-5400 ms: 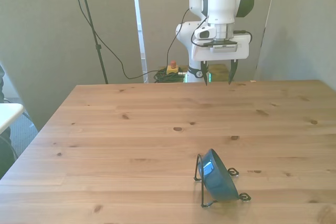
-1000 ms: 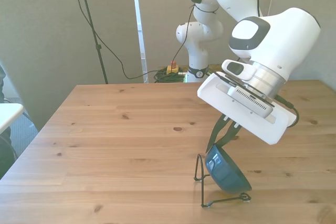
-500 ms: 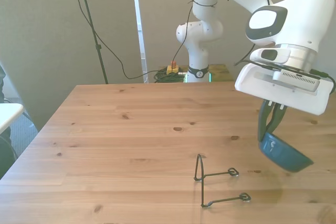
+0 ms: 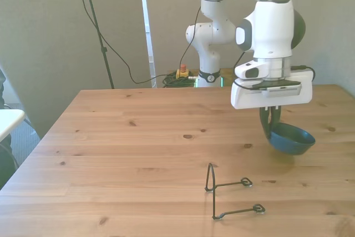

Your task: Unload the bowl

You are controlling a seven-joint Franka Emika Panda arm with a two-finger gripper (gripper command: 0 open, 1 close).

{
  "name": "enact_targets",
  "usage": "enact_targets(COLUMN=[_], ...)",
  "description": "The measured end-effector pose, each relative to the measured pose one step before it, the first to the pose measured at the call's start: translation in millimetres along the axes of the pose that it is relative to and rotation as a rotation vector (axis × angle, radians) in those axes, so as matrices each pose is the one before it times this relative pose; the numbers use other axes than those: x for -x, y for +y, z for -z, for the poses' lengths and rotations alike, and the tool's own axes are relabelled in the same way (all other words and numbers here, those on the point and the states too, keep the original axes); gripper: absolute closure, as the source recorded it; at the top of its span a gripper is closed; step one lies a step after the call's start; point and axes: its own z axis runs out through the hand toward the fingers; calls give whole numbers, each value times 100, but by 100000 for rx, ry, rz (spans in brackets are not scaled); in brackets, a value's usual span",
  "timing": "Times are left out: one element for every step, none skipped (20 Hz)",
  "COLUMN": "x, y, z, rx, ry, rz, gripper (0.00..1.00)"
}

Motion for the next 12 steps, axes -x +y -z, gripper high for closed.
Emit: enact_targets(x=[-506,-348,-191,-137,-138,-171,-218,-358,-263,-195,-188,-121], y=[494,259,163,33,-26,41,47,39,74,89,72,60], z=[-372,-414,-427,-357,-300,-276,-231,-163,-78,-89,0,67], rx=[607,492,237,272,277,451,484,595,430,668,428,369], ry=[-1288,-775,-1112,-953,-758,-462,-288,-260,-169,-443,-218,-205], rz=[-700,-739,-1050,-788,-627,-428,-402,-516,-390,-344,-304,-215], gripper=[100,100,100,100,100,100,100,100,0,0,0,0])
